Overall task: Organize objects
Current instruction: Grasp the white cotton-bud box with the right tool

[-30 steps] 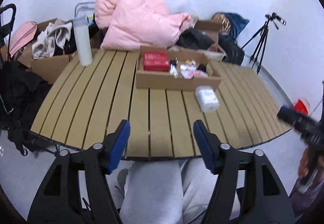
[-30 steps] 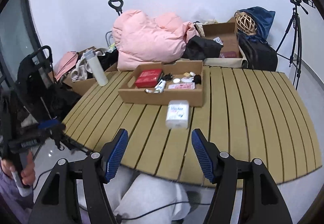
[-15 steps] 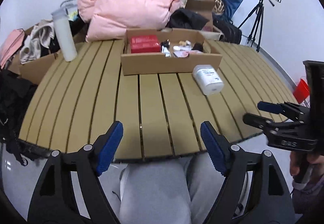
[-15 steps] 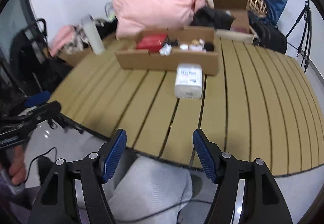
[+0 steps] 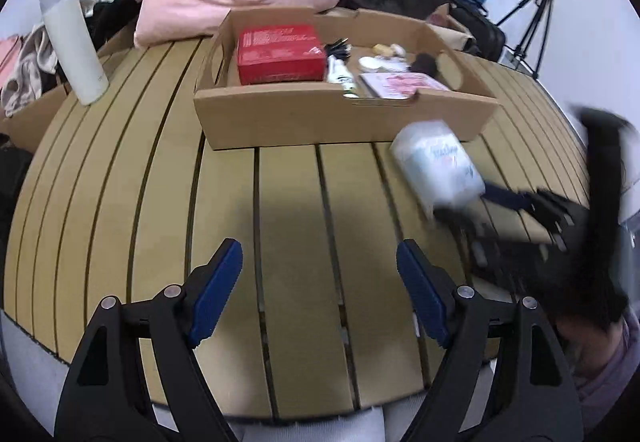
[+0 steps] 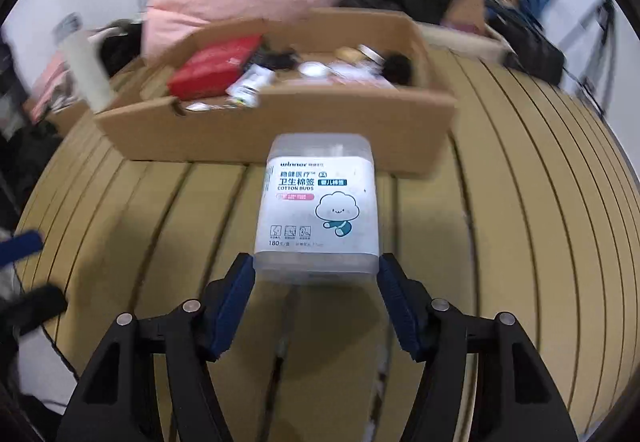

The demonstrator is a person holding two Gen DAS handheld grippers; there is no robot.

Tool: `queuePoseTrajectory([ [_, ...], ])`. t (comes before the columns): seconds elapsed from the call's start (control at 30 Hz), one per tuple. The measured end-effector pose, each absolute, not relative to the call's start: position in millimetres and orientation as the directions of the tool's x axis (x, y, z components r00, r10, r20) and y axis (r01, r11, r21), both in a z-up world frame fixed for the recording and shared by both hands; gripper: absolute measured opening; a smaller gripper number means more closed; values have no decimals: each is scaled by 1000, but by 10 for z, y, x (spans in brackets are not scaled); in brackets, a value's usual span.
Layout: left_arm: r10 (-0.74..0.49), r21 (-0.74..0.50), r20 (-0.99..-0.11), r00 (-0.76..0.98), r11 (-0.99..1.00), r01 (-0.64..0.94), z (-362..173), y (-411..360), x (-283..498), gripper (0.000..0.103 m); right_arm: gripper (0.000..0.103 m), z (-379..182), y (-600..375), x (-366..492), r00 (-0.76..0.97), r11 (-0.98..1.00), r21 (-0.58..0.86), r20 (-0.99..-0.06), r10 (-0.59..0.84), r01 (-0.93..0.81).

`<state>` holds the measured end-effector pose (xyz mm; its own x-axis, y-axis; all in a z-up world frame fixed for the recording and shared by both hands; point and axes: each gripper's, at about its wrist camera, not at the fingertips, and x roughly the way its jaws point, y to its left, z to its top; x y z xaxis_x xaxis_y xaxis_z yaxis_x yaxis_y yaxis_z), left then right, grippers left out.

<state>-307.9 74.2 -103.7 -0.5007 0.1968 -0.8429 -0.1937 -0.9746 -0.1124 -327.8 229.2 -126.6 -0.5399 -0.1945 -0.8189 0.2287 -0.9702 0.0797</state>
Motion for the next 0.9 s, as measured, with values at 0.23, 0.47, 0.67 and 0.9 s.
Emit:
queuePoseTrajectory([
  [0.23,464,-383,-769,-441,-885,-264,-1134,888,-3303,77,68,-1282,2374,-2768,-457,-913,86,-844,-279,398],
  [0.47,506,-397,-780,-368,-855,-334,-1323,1217,-3262,35,67,-1199,2928,-2600,-511,-913,379,-760,-401,153],
  [0.67,514,-459,-766,-386,-858,-231,-1353,1101,-3152,28,42,-1308,2705,-2886,-433,-849,516,-744,-508,110],
  [0.9,458,-416,-780,-427,-889,-194,-1030,968,-2622,24,36,-1123,2417,-2429,-442,-873,463,-759,-478,150],
])
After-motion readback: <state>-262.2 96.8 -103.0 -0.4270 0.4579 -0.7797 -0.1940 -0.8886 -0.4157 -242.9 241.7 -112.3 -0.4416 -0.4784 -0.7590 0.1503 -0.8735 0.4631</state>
